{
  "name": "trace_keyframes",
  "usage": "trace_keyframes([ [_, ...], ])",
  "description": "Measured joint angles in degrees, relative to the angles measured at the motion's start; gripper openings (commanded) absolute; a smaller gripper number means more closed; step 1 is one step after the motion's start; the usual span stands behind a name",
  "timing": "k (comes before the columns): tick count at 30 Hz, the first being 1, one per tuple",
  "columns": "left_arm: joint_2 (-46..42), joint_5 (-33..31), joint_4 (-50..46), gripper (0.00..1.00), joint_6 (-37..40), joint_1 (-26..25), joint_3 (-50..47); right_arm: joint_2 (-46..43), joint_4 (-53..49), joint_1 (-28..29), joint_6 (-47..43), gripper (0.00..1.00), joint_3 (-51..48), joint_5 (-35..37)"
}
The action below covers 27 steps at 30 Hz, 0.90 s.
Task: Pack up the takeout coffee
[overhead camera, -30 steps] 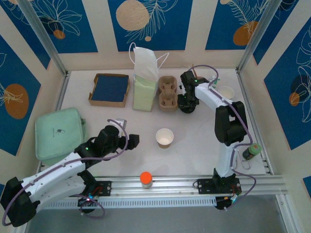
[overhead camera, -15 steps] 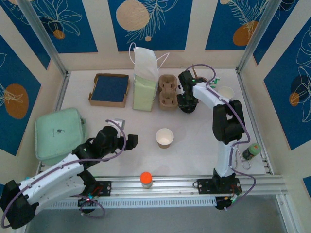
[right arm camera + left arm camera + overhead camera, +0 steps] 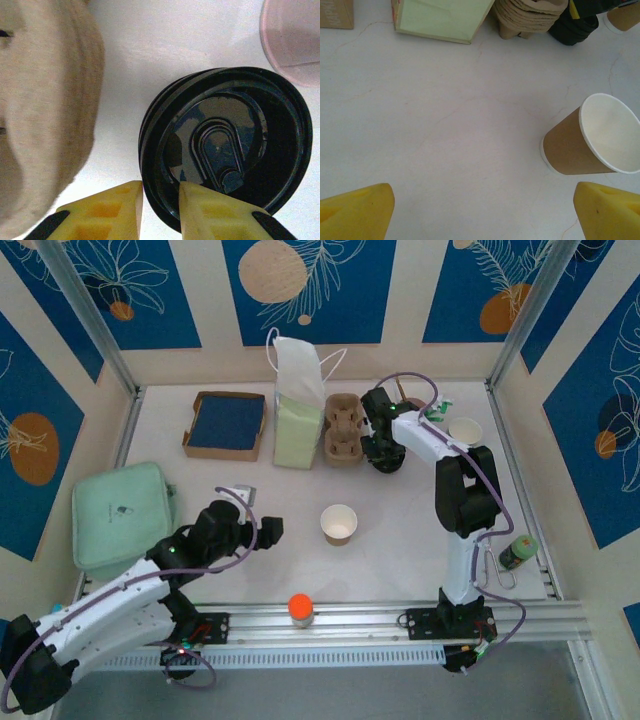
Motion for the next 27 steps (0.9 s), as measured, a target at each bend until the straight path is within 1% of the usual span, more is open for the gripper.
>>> trace_keyframes([
  [11, -0.4, 0.0, -0.4, 0.92, 0.0, 0.0, 0.0, -0.5, 0.2, -0.4, 0.0, 0.24, -2.5, 0.5],
  [15, -0.6, 0.0, -0.7, 0.92, 0.0, 0.0, 0.0, -0.9, 0.2, -0.4, 0.0, 0.19, -2.6, 0.7],
  [24, -1.8, 0.0, -1.0, 0.92, 0.0, 0.0, 0.0, -2.3, 0.2, -0.3, 0.2, 0.10, -2.6, 2.0],
  [27, -1.8, 0.0, -1.3, 0.92, 0.0, 0.0, 0.0, -3.1, 0.2, -0.1, 0.3, 0.05, -2.9, 2.5],
])
